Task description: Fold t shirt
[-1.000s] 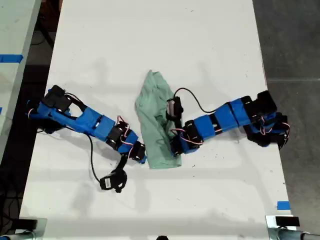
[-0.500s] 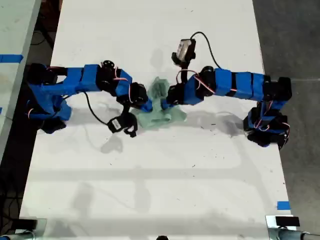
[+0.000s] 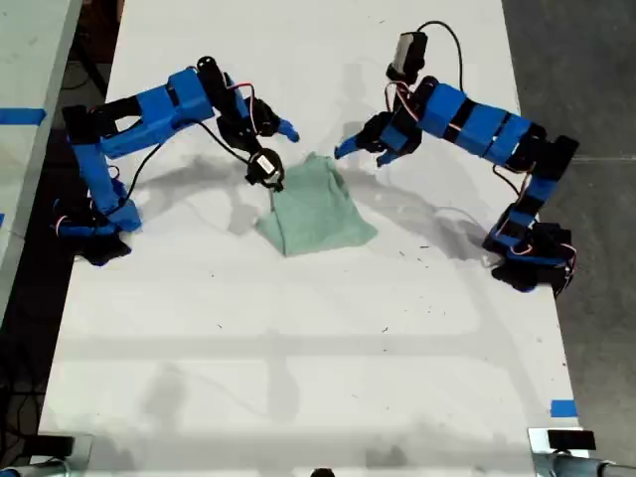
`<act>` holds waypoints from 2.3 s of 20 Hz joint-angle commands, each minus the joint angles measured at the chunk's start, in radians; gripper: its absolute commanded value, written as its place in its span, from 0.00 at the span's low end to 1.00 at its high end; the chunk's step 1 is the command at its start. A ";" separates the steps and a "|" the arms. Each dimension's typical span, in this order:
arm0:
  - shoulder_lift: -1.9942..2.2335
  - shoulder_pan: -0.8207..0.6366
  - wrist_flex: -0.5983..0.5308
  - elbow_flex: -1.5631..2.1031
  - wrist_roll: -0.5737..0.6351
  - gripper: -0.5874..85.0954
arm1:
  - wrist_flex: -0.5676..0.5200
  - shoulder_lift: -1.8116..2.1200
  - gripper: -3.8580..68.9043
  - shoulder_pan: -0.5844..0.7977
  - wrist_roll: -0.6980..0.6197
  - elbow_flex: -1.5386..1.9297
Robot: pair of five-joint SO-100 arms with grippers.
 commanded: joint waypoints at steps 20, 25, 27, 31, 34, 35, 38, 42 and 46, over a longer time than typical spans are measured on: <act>2.065 0.545 -0.469 1.917 -0.051 0.02 | -0.112 1.944 0.06 -0.546 0.255 1.790; 2.065 0.543 -0.460 1.916 -0.044 0.05 | -0.112 1.944 0.06 -0.543 0.259 1.790; 2.065 0.541 -0.457 1.916 -0.051 0.01 | -0.112 1.944 0.06 -0.543 0.264 1.790; 2.065 0.540 -0.454 1.917 -0.051 0.01 | -0.112 1.944 0.06 -0.543 0.272 1.790; 2.065 0.538 -0.454 1.917 -0.051 0.01 | -0.112 1.944 0.06 -0.543 0.275 1.790; 2.065 0.538 -0.454 1.917 -0.051 0.01 | -0.112 1.944 0.06 -0.543 0.275 1.790; 2.065 0.540 -0.428 1.919 -0.129 0.01 | -0.109 1.944 0.06 -0.531 0.324 1.790; 2.065 0.529 -0.449 1.928 -0.164 0.01 | -0.117 1.944 0.05 -0.522 0.324 1.799; 2.065 0.538 -0.434 1.937 -0.221 0.09 | -0.129 1.944 0.08 -0.526 0.273 1.802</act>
